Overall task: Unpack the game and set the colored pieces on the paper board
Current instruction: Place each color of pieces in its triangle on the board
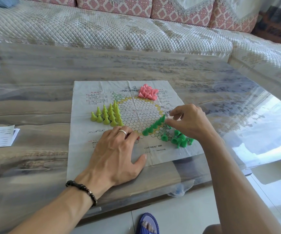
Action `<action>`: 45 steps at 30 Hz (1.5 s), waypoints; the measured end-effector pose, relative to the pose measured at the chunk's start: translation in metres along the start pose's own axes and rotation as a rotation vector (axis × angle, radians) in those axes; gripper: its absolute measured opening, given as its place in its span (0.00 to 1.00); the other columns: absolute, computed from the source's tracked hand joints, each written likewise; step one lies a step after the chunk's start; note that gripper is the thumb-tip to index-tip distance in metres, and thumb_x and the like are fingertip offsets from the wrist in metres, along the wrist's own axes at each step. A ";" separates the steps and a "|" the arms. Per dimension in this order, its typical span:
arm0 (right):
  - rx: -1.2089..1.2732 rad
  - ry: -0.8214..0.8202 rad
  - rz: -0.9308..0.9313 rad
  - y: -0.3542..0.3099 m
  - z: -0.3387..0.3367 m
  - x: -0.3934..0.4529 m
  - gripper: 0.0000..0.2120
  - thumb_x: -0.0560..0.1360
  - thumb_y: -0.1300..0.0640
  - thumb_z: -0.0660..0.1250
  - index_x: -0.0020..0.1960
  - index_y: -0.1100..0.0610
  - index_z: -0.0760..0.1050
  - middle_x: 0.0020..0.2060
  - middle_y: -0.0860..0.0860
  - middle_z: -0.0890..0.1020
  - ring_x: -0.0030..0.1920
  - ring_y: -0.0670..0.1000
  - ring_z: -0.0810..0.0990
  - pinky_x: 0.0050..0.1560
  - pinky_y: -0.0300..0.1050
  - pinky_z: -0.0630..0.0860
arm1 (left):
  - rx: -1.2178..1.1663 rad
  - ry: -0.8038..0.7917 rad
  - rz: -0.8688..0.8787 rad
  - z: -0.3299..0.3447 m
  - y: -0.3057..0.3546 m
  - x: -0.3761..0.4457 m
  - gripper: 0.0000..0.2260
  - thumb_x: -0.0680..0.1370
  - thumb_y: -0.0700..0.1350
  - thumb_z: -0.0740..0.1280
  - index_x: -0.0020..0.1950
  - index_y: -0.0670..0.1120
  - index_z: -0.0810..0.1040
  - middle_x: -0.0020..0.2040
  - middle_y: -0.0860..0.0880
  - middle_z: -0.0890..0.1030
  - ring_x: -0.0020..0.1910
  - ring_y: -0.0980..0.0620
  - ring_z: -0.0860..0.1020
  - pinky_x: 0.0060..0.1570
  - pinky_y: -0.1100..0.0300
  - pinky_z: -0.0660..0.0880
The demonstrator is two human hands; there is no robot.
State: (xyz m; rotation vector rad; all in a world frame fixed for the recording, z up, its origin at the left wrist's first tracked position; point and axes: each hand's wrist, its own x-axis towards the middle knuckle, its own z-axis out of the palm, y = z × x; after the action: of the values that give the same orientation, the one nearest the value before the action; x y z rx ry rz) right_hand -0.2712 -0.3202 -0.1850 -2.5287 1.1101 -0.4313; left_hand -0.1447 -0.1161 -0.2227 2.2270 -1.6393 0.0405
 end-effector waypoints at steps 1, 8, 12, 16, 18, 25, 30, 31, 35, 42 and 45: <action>-0.029 -0.025 0.012 0.000 0.000 -0.002 0.14 0.68 0.43 0.72 0.50 0.49 0.81 0.37 0.41 0.81 0.44 0.47 0.79 0.58 0.59 0.72 | 0.002 -0.005 0.000 -0.001 0.000 0.000 0.25 0.70 0.63 0.60 0.57 0.47 0.78 0.54 0.52 0.77 0.54 0.50 0.74 0.56 0.55 0.71; -0.042 0.032 -0.004 -0.003 0.002 -0.008 0.06 0.73 0.51 0.70 0.49 0.49 0.81 0.40 0.42 0.82 0.47 0.48 0.80 0.61 0.55 0.67 | 0.004 -0.003 -0.002 -0.002 0.001 -0.001 0.26 0.68 0.63 0.60 0.58 0.48 0.78 0.54 0.52 0.77 0.54 0.51 0.74 0.56 0.55 0.71; 0.047 0.106 -0.023 -0.004 -0.004 -0.010 0.08 0.75 0.57 0.66 0.52 0.53 0.81 0.40 0.46 0.83 0.46 0.53 0.81 0.59 0.60 0.72 | 0.007 -0.006 -0.002 -0.002 0.001 -0.001 0.27 0.68 0.63 0.60 0.59 0.48 0.78 0.55 0.52 0.77 0.55 0.50 0.74 0.57 0.55 0.71; 0.012 0.044 -0.040 -0.005 -0.002 -0.012 0.11 0.76 0.61 0.63 0.53 0.54 0.82 0.45 0.49 0.84 0.50 0.56 0.79 0.59 0.61 0.73 | 0.014 -0.004 0.000 -0.001 0.000 -0.001 0.27 0.68 0.63 0.60 0.59 0.48 0.79 0.55 0.51 0.77 0.55 0.50 0.74 0.56 0.55 0.70; 0.015 0.018 -0.030 -0.004 -0.001 -0.013 0.07 0.74 0.59 0.67 0.48 0.51 0.83 0.40 0.43 0.83 0.48 0.53 0.80 0.57 0.60 0.73 | 0.013 -0.002 0.000 -0.001 0.000 0.000 0.27 0.68 0.63 0.60 0.59 0.48 0.79 0.55 0.51 0.78 0.55 0.50 0.74 0.56 0.54 0.71; -0.101 -0.001 -0.031 -0.005 0.004 -0.008 0.02 0.73 0.53 0.68 0.45 0.50 0.79 0.39 0.43 0.81 0.45 0.48 0.76 0.53 0.50 0.63 | 0.000 0.001 -0.001 0.000 -0.001 -0.001 0.27 0.68 0.63 0.61 0.58 0.48 0.79 0.54 0.52 0.77 0.54 0.50 0.74 0.56 0.54 0.71; -0.115 -0.040 -0.039 -0.006 0.007 -0.005 0.02 0.73 0.54 0.67 0.45 0.48 0.78 0.39 0.42 0.80 0.46 0.48 0.76 0.52 0.48 0.59 | -0.003 0.000 -0.002 0.000 -0.002 0.000 0.27 0.69 0.64 0.59 0.58 0.48 0.79 0.54 0.52 0.77 0.55 0.51 0.73 0.57 0.54 0.70; -0.120 -0.044 -0.043 -0.006 0.007 -0.004 0.02 0.73 0.54 0.67 0.45 0.48 0.78 0.39 0.42 0.80 0.46 0.48 0.76 0.52 0.48 0.59 | -0.006 -0.001 -0.001 0.000 -0.002 0.000 0.27 0.69 0.64 0.59 0.58 0.48 0.78 0.55 0.52 0.77 0.55 0.51 0.73 0.57 0.54 0.70; -0.123 0.061 -0.085 -0.006 0.000 -0.010 0.05 0.72 0.51 0.67 0.47 0.49 0.79 0.42 0.44 0.80 0.50 0.48 0.74 0.52 0.49 0.60 | -0.002 -0.015 0.003 0.000 -0.001 0.000 0.27 0.69 0.64 0.59 0.60 0.49 0.78 0.55 0.52 0.76 0.56 0.51 0.72 0.58 0.54 0.70; -0.133 0.003 -0.143 -0.022 -0.001 -0.033 0.12 0.68 0.40 0.70 0.39 0.48 0.77 0.33 0.41 0.80 0.41 0.43 0.78 0.53 0.49 0.63 | -0.001 -0.021 0.004 -0.001 -0.001 0.000 0.28 0.69 0.65 0.57 0.60 0.49 0.77 0.56 0.52 0.76 0.56 0.51 0.72 0.59 0.54 0.69; -0.198 -0.063 -0.147 -0.028 0.004 -0.038 0.11 0.68 0.42 0.71 0.40 0.48 0.75 0.34 0.42 0.79 0.43 0.47 0.77 0.56 0.49 0.64 | -0.004 -0.012 0.003 -0.001 -0.001 0.000 0.28 0.69 0.65 0.57 0.59 0.49 0.77 0.55 0.52 0.76 0.56 0.50 0.72 0.58 0.54 0.69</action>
State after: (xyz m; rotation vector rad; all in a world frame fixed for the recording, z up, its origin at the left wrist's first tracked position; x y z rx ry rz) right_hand -0.2762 -0.2733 -0.1818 -2.7880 0.9908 -0.2891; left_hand -0.1436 -0.1155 -0.2218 2.2259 -1.6476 0.0255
